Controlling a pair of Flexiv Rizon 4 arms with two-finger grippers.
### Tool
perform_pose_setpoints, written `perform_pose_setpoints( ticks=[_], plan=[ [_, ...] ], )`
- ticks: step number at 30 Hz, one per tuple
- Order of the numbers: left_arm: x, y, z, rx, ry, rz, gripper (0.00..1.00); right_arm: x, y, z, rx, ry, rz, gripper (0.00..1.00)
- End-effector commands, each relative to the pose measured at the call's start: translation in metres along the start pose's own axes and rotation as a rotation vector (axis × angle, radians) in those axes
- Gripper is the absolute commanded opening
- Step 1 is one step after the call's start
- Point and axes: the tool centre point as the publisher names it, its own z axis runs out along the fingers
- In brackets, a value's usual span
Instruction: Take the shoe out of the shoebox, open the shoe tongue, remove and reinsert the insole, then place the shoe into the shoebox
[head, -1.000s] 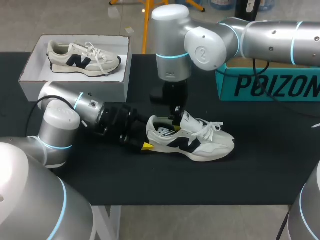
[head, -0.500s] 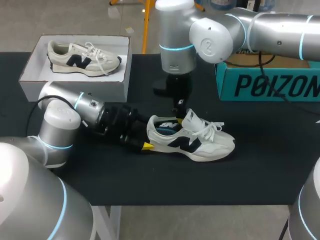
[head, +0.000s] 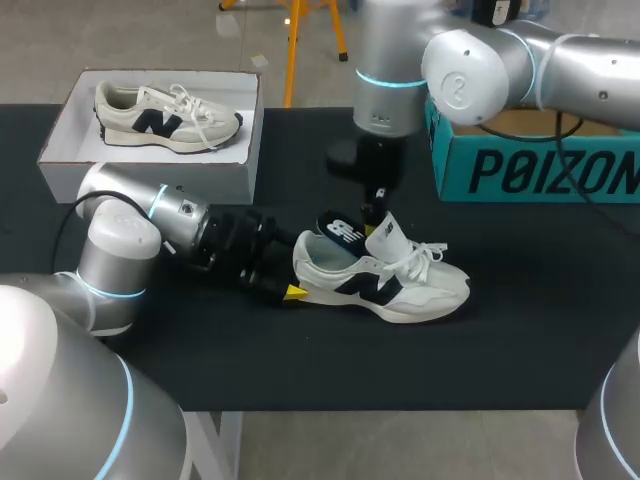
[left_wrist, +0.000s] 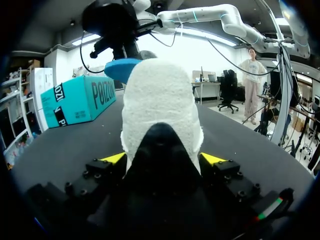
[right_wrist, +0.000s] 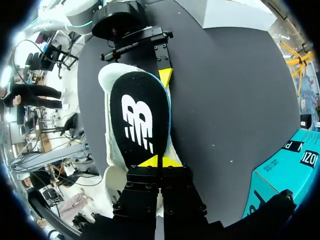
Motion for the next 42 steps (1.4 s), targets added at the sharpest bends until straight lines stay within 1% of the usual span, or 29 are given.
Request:
perform_pose_setpoints(
  ticks=[1, 6, 9, 15, 20, 23, 27, 28, 29, 31, 38, 41, 42],
  plan=[
    [-0.001, 0.001, 0.002, -0.001, 0.004, -0.001, 0.00, 0.006, 0.012, 0.000, -0.022, -0.012, -0.019, 0.00],
    [-0.001, 0.001, 0.002, -0.001, 0.004, -0.001, 0.00, 0.009, 0.034, 0.005, -0.027, -0.013, -0.045, 0.00],
    [-0.001, 0.001, 0.002, -0.001, 0.004, -0.001, 0.00, 0.007, 0.041, 0.006, -0.046, -0.010, -0.051, 0.00],
    [-0.001, 0.001, 0.002, -0.001, 0.004, -0.001, 0.00, 0.004, 0.055, -0.006, -0.069, -0.032, -0.047, 0.00],
    [-0.001, 0.001, 0.002, -0.001, 0.004, -0.001, 0.00, 0.000, 0.058, -0.016, -0.088, -0.040, -0.046, 0.00],
    [-0.001, 0.001, 0.002, -0.001, 0.004, -0.001, 0.00, 0.001, 0.059, -0.015, -0.084, -0.019, -0.050, 0.00],
    [-0.001, 0.001, 0.002, -0.001, 0.004, -0.001, 0.00, 0.001, 0.054, -0.010, -0.084, 0.008, -0.036, 0.01],
    [-0.001, 0.001, 0.002, -0.001, 0.004, -0.001, 0.00, 0.001, 0.053, -0.010, -0.085, 0.011, -0.037, 0.15],
    [-0.001, 0.001, 0.002, -0.001, 0.004, -0.001, 0.00, 0.001, 0.052, -0.009, -0.087, 0.017, -0.035, 0.25],
    [-0.001, 0.001, 0.002, -0.001, 0.004, -0.001, 0.00, 0.001, 0.050, -0.009, -0.091, 0.025, -0.030, 0.42],
    [-0.001, 0.001, 0.002, -0.001, 0.004, -0.001, 0.00, -0.002, 0.044, -0.009, -0.136, 0.076, -0.014, 0.38],
    [-0.001, 0.001, 0.002, -0.001, 0.004, -0.001, 0.00, -0.001, 0.041, -0.010, -0.142, 0.079, -0.008, 0.43],
    [-0.001, 0.001, 0.002, -0.001, 0.004, -0.001, 0.00, -0.001, 0.041, -0.010, -0.144, 0.084, -0.007, 0.43]
  ],
)
